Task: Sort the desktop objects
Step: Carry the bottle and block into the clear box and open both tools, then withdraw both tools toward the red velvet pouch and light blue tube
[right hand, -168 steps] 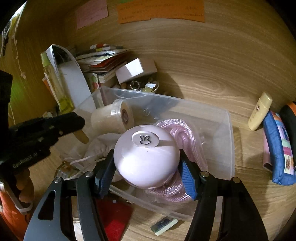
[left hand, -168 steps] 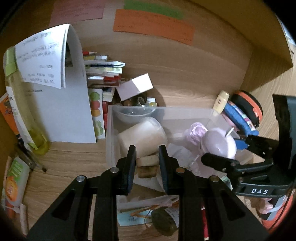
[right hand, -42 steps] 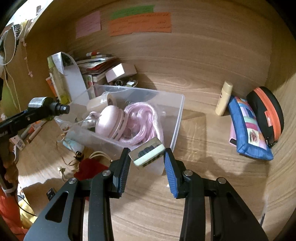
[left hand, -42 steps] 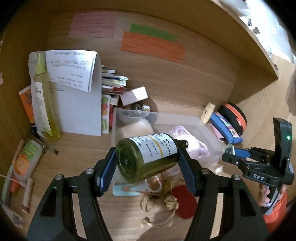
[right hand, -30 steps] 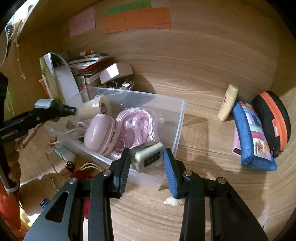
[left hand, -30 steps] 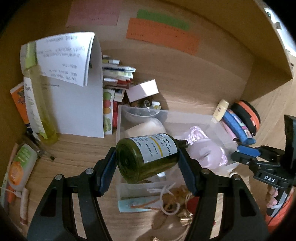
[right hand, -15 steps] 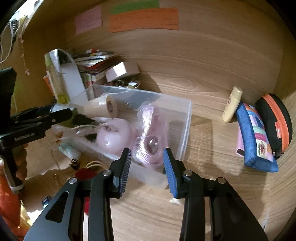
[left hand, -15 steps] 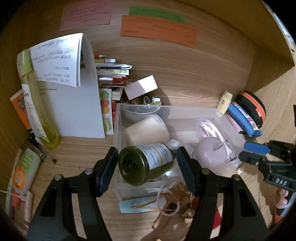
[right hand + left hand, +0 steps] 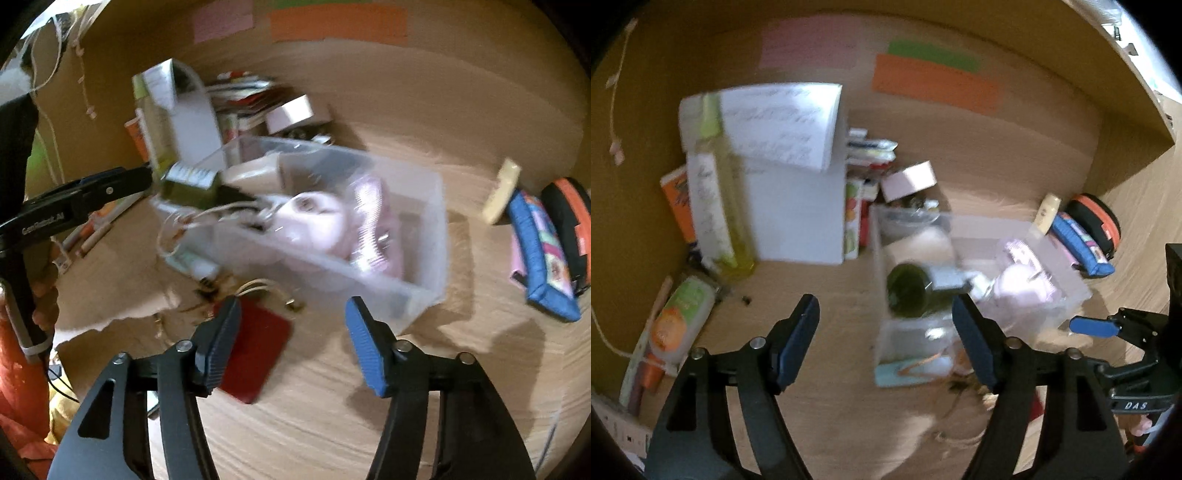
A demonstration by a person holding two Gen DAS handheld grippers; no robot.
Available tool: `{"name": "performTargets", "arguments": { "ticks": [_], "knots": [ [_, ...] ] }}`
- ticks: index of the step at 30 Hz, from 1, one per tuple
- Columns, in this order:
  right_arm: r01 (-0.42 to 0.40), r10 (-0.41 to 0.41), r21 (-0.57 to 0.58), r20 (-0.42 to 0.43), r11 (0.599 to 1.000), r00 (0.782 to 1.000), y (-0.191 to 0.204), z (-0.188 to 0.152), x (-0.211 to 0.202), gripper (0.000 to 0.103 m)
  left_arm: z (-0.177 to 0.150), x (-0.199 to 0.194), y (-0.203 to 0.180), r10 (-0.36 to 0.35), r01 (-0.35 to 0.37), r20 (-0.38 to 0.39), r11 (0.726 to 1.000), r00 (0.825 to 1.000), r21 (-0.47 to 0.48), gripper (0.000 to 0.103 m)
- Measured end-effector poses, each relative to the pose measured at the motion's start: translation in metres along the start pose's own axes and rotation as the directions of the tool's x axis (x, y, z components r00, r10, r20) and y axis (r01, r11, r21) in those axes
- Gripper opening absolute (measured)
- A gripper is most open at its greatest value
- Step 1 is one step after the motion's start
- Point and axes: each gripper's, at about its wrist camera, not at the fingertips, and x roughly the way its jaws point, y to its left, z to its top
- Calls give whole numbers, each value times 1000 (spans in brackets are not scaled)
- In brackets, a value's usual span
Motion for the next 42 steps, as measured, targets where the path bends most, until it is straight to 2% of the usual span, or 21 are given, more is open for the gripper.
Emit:
{"name": "performTargets", "arguments": {
  "ticks": [7,12,19,23,29,31,33,37,42],
  "knots": [
    [-34,29,-43,-100,998,995,30,-8,39,56,-24,17,24,39,-41,-93,999,995,-15,74],
    [-55,54,-12,-118,998,992,33,-7,50,56,-34,41,34,39,-42,-191,999,981,-13,74],
    [-69,68,-3,-128,998,989,31,-13,51,55,-33,57,29,63,-63,-213,998,975,10,74],
    [-54,55,13,-127,998,990,22,-19,46,55,-36,68,25,67,-61,-251,998,966,34,75],
    [3,4,51,-122,999,992,-3,-32,31,55,-43,59,14,53,-36,-259,997,965,69,75],
    [30,-23,61,-117,998,993,-11,-36,25,55,-50,60,11,19,1,-301,998,953,67,75],
    [52,-44,76,-108,996,993,-20,-39,18,55,-57,55,4,54,-22,-303,994,951,109,75],
    [82,-73,106,-90,991,993,-36,-43,5,55,-64,44,-6,9,27,-312,993,950,112,75],
    [106,-96,151,-78,983,992,-55,-51,-8,56,-58,43,-8,31,3,-296,993,955,115,76]
  ]
}}
